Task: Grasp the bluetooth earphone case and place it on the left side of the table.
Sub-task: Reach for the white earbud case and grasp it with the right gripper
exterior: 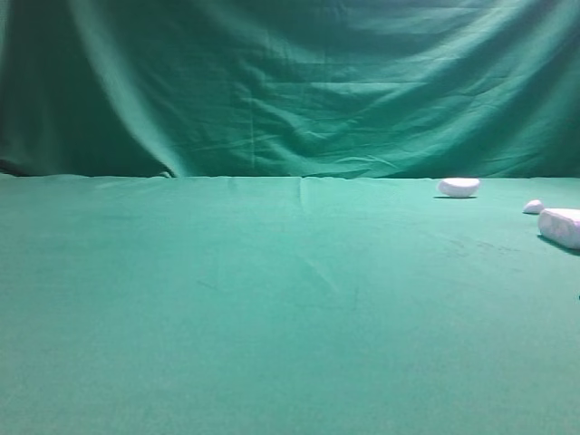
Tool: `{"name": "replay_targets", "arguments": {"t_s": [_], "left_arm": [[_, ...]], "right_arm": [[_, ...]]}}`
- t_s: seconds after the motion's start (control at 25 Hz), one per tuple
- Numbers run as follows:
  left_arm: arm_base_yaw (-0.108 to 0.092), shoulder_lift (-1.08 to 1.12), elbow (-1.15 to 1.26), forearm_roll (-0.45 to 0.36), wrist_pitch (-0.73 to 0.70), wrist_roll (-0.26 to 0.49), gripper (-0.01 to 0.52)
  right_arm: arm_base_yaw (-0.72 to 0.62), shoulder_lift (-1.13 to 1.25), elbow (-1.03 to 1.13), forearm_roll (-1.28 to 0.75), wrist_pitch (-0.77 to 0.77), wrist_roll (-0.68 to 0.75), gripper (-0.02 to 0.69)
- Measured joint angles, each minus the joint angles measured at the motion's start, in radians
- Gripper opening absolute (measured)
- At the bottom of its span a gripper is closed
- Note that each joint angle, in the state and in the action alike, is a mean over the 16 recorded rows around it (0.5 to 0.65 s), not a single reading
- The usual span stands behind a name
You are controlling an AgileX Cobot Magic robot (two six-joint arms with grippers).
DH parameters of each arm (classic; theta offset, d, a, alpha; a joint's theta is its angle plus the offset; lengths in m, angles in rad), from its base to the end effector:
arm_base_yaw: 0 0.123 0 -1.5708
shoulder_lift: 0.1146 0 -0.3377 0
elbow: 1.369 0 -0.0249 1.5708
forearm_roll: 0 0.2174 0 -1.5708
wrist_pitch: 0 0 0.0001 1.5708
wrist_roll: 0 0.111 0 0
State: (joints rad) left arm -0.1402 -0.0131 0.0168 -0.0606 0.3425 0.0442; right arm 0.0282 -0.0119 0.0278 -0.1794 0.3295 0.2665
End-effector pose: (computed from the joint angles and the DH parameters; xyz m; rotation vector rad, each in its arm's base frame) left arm -0.0143 -0.0003 0.1717 0.1308 1.8263 -0.1264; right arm -0.0134 -0.0068 0.1701 0.1031 1.8209 0.0354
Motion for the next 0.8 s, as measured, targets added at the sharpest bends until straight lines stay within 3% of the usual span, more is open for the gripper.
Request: {"name": "replay_targets", "arguments": {"t_s": [0.48,0.64,0.8], "left_arm": [[0.000,0.000,0.000,0.000,0.000,0.000,0.000],[0.000,0.000,0.000,0.000,0.000,0.000,0.000],[0.000,0.000,0.000,0.000,0.000,0.000,0.000]], "right_arm": [[0.000,0.031,-0.047,0.037,-0.312,0.051,0.000],[0.000,0.124,-0.153,0.043,-0.253,0.051,0.000],[0.000,0.273,-0.293,0.043,-0.088,0.039,0.000]]}}
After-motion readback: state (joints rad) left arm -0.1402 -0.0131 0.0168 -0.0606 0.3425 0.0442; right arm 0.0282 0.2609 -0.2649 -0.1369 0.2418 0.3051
